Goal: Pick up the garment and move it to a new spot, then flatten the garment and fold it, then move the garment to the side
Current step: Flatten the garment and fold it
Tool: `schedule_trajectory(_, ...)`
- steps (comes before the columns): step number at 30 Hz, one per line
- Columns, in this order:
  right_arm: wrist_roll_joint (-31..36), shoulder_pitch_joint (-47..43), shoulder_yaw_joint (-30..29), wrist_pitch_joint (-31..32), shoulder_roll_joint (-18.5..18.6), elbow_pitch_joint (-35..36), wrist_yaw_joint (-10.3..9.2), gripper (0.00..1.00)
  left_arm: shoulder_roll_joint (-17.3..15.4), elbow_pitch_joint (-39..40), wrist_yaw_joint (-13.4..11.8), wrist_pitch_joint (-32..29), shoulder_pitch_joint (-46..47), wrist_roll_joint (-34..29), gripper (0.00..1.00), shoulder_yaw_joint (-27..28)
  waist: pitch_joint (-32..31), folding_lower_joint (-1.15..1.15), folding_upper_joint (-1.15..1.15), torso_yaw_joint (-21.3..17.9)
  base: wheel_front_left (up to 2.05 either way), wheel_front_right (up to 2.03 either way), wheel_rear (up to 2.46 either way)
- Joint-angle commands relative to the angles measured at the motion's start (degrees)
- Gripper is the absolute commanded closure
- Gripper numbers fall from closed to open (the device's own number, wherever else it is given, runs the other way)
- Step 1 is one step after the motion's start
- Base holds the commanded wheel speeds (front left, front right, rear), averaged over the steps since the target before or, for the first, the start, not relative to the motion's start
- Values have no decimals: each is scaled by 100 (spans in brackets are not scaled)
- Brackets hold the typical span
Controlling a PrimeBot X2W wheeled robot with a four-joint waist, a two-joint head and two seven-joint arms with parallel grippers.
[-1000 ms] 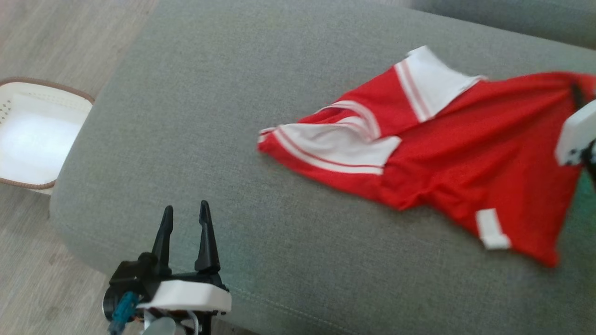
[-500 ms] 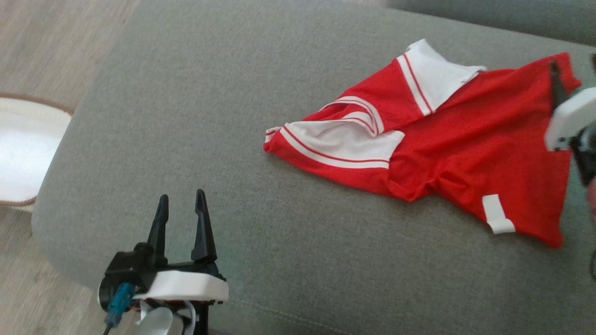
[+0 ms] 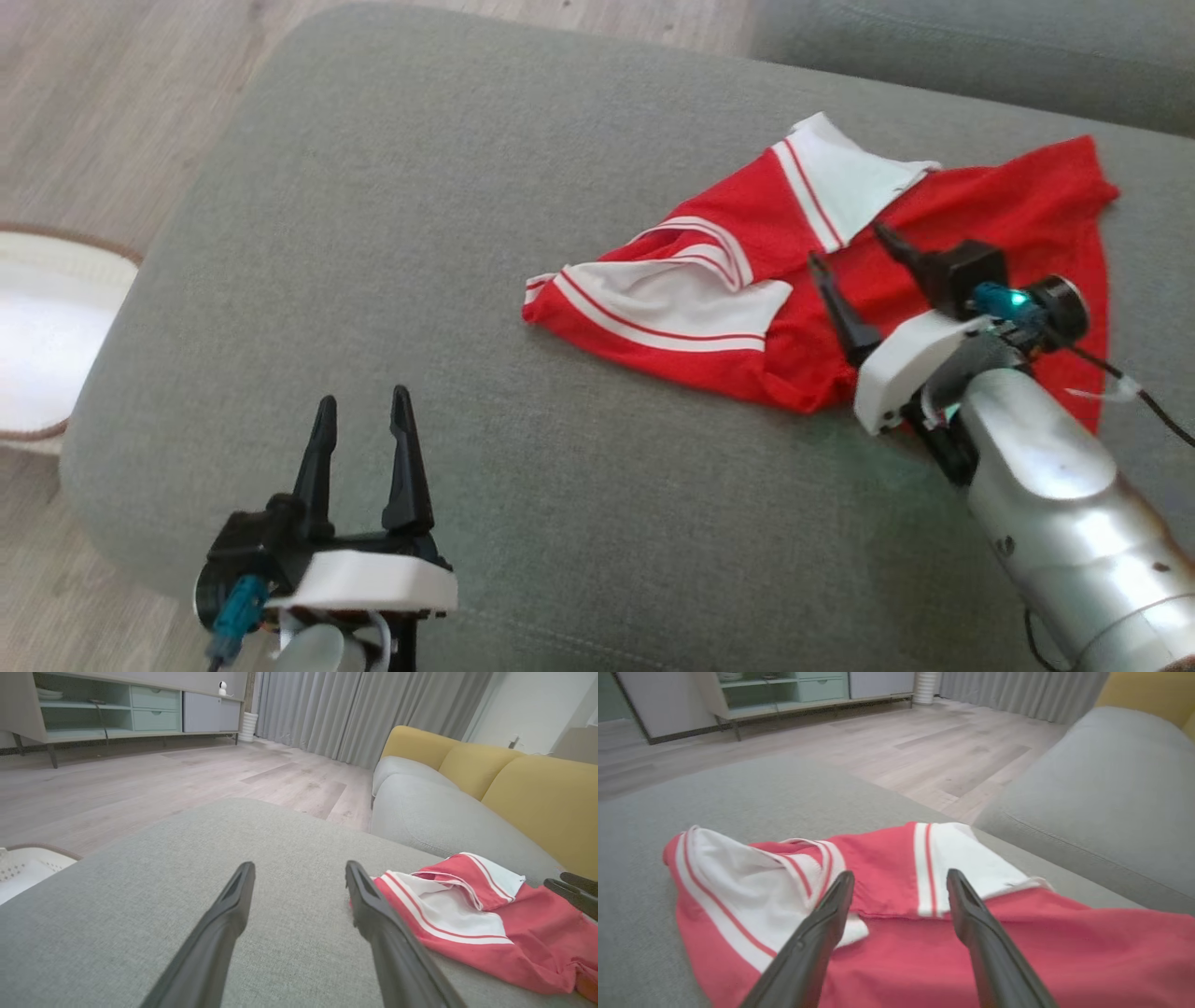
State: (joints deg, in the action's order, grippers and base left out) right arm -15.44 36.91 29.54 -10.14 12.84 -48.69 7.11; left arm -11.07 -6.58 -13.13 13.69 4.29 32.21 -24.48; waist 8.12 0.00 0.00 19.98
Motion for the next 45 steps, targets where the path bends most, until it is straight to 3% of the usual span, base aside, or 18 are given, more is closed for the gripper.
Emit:
schedule_trajectory(1, -50, 109, 144, -11, -42, 213, 37, 0, -74, 198, -33, 17, 150, -43, 0, 156, 97, 0, 0, 113, 0, 0, 0)
schedule_trajectory(10, -168, 282, 949, 164, 80, -17, 37, 0, 73, 123, 10, 69, 193, -1, 0, 172, 388, 0, 0, 606, 0, 0, 0)
schedule_trajectory(19, 306, 765, 824, -60, 124, -758, 37, 0, 225, 10, 102, 108, 239, -8, 0, 213, 547, 0, 0, 843, 0, 0, 0)
schedule_trajectory(20, 356, 821, 780, -89, 108, -839, 37, 7, 246, -6, 117, 111, 243, -13, 0, 216, 564, 0, 0, 866, 0, 0, 0)
schedule_trajectory(21, 399, 875, 737, -109, 98, -919, 37, 42, 267, -23, 132, 114, 248, -17, 0, 219, 581, 0, 0, 888, 0, 0, 0)
schedule_trajectory(22, 459, 931, 712, -123, 98, -996, 37, 71, 288, -40, 147, 116, 252, -22, 0, 223, 594, 0, 0, 908, 0, 0, 0)
schedule_trajectory(23, 501, 988, 686, -137, 96, -1064, 37, 89, 308, -58, 163, 119, 256, -27, 0, 226, 609, 0, 0, 931, 0, 0, 0)
schedule_trajectory(24, 537, 1043, 668, -142, 91, -1130, 37, 100, 327, -77, 177, 120, 260, -33, 0, 232, 617, 0, 0, 948, 0, 0, 0)
schedule_trajectory(34, 1271, 2171, 588, -91, 63, -1532, 37, 100, 535, -249, 342, 129, 314, -105, 0, 243, 738, 0, 0, 1226, 0, 0, 0)
schedule_trajectory(35, 1360, 2283, 555, -10, 34, -1619, 37, 56, 557, -259, 354, 129, 319, -112, 0, 254, 750, 0, 0, 1251, 0, 0, 0)
schedule_trajectory(36, 1446, 2386, 517, 31, -12, -1680, 37, 0, 578, -268, 367, 129, 321, -120, 0, 265, 766, 0, 0, 1275, 0, 0, 0)
schedule_trajectory(45, 1611, 2699, -243, -105, -215, -2057, 37, 0, 699, -303, 442, 130, 257, -231, 0, 478, 718, 0, 0, 1200, 0, 0, 0)
